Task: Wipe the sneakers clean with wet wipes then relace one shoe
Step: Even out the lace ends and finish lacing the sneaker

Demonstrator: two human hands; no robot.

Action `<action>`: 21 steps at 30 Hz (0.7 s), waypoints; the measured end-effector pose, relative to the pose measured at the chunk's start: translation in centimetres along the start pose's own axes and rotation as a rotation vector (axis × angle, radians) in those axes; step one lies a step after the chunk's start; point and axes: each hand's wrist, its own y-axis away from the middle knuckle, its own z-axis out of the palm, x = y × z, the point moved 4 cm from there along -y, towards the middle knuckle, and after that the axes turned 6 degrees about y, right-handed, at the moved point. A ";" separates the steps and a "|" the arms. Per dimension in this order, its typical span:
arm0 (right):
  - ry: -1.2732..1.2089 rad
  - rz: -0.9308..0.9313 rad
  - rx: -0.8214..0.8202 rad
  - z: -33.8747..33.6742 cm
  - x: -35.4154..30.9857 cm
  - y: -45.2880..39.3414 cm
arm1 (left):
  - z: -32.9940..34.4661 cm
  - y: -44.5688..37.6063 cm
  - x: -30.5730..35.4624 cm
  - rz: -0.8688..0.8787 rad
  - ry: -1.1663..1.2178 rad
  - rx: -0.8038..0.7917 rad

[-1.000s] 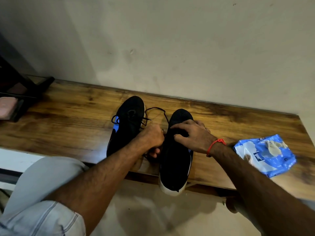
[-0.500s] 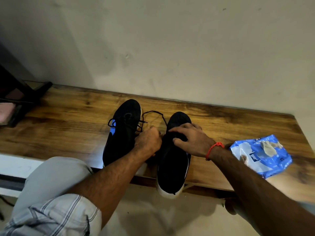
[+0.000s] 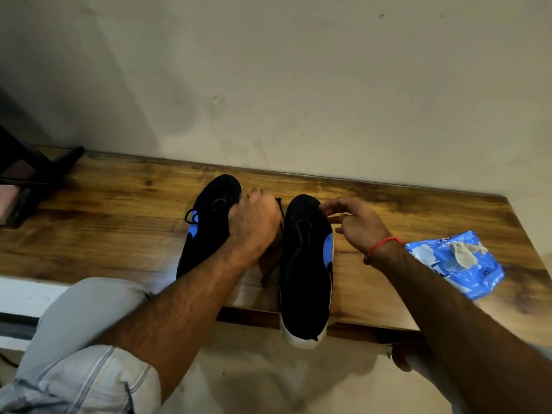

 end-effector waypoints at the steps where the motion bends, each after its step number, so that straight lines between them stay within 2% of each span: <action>1: 0.072 -0.002 0.016 -0.2 0.0 0.0 | -1.3 -0.4 0.2 0.033 0.077 0.095; 4: 0.256 -0.054 0.037 -0.5 -0.4 0.5 | -5.5 -0.6 1.4 0.178 0.328 0.335; 6: 0.327 -0.085 0.012 -0.4 -0.6 1.0 | -6.7 -0.1 2.6 0.265 0.369 0.366; 8: 0.369 -0.110 -0.021 -0.4 -1.1 1.7 | -6.2 0.4 3.1 0.282 0.312 0.258; 12: 0.399 -0.099 -0.110 -0.9 -2.3 3.7 | -4.6 0.5 2.1 0.196 0.112 -0.079; 16: 0.506 -0.081 -0.156 -0.5 -1.8 4.5 | -4.9 -0.3 0.1 0.051 -0.016 -0.161; 18: 0.497 -0.082 -0.085 -0.1 -1.2 4.2 | -4.5 -0.1 -0.5 -0.026 -0.084 -0.259; 21: 0.514 -0.066 -0.016 1.1 -0.6 3.2 | -4.4 0.4 -0.4 -0.048 -0.223 -0.341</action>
